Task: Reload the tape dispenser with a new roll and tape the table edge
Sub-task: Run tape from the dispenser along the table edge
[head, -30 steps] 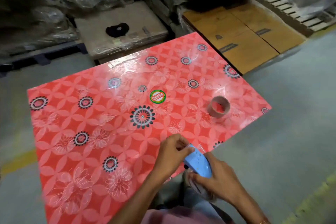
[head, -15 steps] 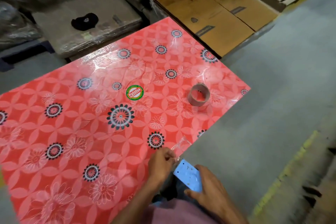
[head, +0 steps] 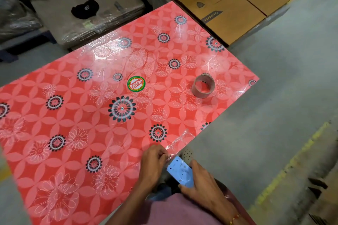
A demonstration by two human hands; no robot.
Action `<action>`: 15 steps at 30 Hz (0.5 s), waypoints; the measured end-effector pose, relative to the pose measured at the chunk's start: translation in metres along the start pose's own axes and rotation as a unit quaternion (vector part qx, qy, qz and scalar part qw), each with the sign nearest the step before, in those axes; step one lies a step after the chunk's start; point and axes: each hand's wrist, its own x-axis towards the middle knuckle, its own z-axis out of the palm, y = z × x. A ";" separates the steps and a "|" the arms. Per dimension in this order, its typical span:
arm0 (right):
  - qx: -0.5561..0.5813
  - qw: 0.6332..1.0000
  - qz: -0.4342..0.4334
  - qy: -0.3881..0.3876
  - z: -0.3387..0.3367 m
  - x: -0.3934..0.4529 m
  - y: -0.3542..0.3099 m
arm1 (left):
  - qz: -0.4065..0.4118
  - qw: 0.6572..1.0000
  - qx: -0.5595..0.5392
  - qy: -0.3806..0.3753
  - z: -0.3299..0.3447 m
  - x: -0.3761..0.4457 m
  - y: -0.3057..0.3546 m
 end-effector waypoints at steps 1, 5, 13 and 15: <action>0.003 1.000 0.004 0.006 0.001 0.001 -0.001 | -0.001 1.000 -0.010 -0.006 0.000 0.002 0.001; 0.010 1.000 0.010 0.019 0.004 0.006 -0.006 | 0.023 1.000 0.007 -0.002 -0.005 0.009 0.005; -0.015 1.000 -0.007 0.014 0.006 0.011 -0.011 | 0.061 0.997 0.052 0.013 -0.011 0.013 0.007; -0.023 1.000 -0.007 0.017 0.006 0.012 -0.010 | 0.064 0.996 0.059 0.014 -0.008 0.013 0.006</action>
